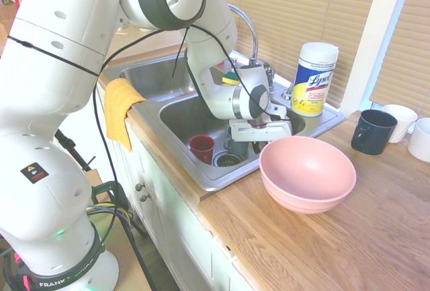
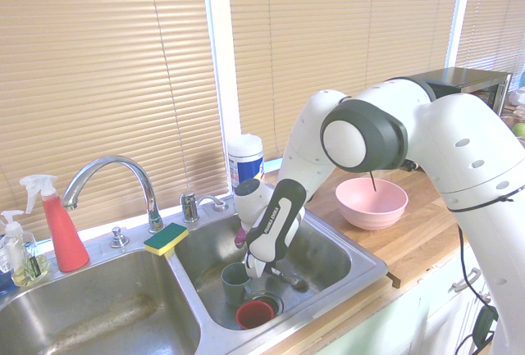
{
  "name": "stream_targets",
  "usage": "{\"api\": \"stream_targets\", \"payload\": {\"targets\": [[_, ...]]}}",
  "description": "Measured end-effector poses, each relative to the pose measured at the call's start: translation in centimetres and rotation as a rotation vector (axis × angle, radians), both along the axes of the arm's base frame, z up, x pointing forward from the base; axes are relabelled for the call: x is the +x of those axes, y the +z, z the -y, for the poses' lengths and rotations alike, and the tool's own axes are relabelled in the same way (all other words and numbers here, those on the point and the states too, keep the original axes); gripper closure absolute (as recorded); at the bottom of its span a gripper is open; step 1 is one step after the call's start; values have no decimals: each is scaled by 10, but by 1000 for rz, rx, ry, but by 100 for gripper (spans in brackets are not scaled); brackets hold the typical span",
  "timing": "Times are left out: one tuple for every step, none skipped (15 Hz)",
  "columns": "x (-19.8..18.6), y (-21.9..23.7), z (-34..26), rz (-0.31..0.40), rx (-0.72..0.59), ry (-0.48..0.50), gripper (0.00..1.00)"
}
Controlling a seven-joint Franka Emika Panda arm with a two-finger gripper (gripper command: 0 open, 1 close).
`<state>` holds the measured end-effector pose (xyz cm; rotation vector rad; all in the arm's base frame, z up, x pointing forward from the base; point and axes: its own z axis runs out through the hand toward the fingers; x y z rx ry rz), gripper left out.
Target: Put the spoon into the sink
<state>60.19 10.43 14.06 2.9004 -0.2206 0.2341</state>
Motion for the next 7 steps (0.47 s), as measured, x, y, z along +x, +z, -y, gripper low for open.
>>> {"api": "stream_targets", "payload": {"targets": [[0,1,0,1,1,-1,0],[1,1,-1,3,1,0,0],[2,4,-1,9,2,0,0],[3,9,0,21,6,1,0],[1,18,0,33,10,1,0],[-4,29,0,48,17,7,0],[-14,44,-2,66,24,19,0]]}}
